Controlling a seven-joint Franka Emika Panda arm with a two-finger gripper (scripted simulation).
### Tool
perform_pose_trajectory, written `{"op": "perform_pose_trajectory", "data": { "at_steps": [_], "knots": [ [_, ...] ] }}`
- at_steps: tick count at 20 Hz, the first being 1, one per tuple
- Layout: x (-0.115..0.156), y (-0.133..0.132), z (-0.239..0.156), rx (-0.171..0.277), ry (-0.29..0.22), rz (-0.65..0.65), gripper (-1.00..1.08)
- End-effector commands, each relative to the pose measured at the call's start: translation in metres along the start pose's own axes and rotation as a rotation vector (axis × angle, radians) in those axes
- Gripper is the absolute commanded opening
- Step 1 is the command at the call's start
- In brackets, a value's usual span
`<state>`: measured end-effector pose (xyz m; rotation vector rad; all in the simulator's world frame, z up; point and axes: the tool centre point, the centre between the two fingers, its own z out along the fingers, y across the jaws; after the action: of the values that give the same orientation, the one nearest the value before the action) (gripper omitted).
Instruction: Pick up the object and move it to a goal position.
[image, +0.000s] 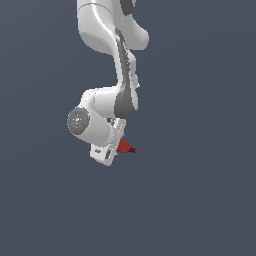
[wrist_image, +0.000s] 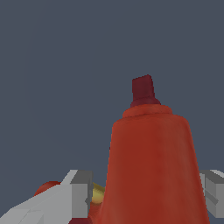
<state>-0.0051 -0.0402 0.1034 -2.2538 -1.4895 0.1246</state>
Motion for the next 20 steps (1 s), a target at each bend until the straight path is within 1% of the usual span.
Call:
{"op": "perform_pose_trajectory", "data": {
  "at_steps": [1, 13, 17, 20],
  "knots": [
    [-0.02, -0.011, -0.021, -0.004, 0.001, 0.0, -1.0],
    [-0.116, -0.064, -0.114, -0.003, 0.002, 0.001, -1.0],
    [-0.142, -0.076, -0.139, -0.003, 0.003, 0.0, -1.0],
    [-0.155, -0.082, -0.152, -0.003, 0.002, 0.0, -1.0]
  ]
}}
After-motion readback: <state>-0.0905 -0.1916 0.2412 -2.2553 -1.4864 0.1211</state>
